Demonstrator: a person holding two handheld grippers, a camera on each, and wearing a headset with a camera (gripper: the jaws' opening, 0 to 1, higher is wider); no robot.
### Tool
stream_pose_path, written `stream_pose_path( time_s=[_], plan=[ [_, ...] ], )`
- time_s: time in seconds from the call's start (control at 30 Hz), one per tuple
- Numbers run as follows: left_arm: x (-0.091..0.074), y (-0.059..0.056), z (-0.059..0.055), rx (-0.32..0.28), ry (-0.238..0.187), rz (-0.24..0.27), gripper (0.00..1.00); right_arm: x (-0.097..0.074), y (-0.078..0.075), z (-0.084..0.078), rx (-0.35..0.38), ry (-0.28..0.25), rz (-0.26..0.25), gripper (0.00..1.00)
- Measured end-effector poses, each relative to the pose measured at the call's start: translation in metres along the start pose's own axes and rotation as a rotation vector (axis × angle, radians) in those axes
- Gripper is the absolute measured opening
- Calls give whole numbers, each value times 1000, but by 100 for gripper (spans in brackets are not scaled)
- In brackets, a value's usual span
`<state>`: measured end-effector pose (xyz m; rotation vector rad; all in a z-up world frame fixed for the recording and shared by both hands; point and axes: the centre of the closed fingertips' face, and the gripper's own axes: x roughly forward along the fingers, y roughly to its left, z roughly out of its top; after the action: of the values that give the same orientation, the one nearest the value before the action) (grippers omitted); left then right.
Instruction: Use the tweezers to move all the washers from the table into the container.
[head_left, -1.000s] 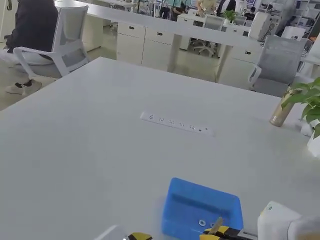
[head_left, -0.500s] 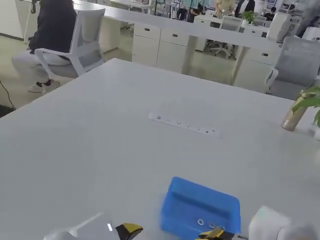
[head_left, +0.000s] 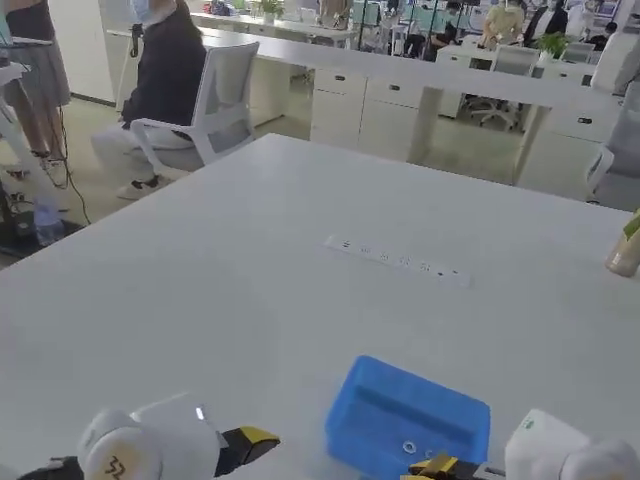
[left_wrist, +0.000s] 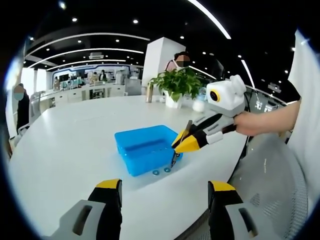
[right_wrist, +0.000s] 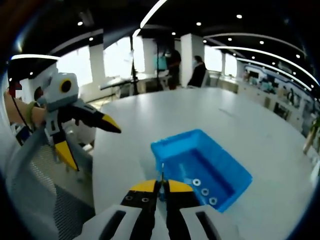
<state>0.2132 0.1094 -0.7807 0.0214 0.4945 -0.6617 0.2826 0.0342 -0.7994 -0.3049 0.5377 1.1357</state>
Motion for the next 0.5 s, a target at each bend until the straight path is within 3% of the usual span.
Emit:
stream_pose_path(
  time_s=[0.1, 0.17, 0.23, 0.37, 0.5],
  plan=[
    [-1, 0, 1, 25, -5, 2, 69, 1, -4, 0, -40, 3, -54, 2],
    [-2, 1, 0, 29, -4, 7, 68, 3, -1, -1, -27, -14, -59, 2],
    [-4, 2, 3, 2, -25, 3, 68, 4, 2, -1, -16, -13, -69, 2],
    [-4, 5, 0, -49, -27, -1, 68, 7, 6, -4, 5, 2, -91, 2],
    [-5, 4, 6, -11, -51, 9, 66, 8, 2, -5, 39, 9, -125, 1]
  ],
)
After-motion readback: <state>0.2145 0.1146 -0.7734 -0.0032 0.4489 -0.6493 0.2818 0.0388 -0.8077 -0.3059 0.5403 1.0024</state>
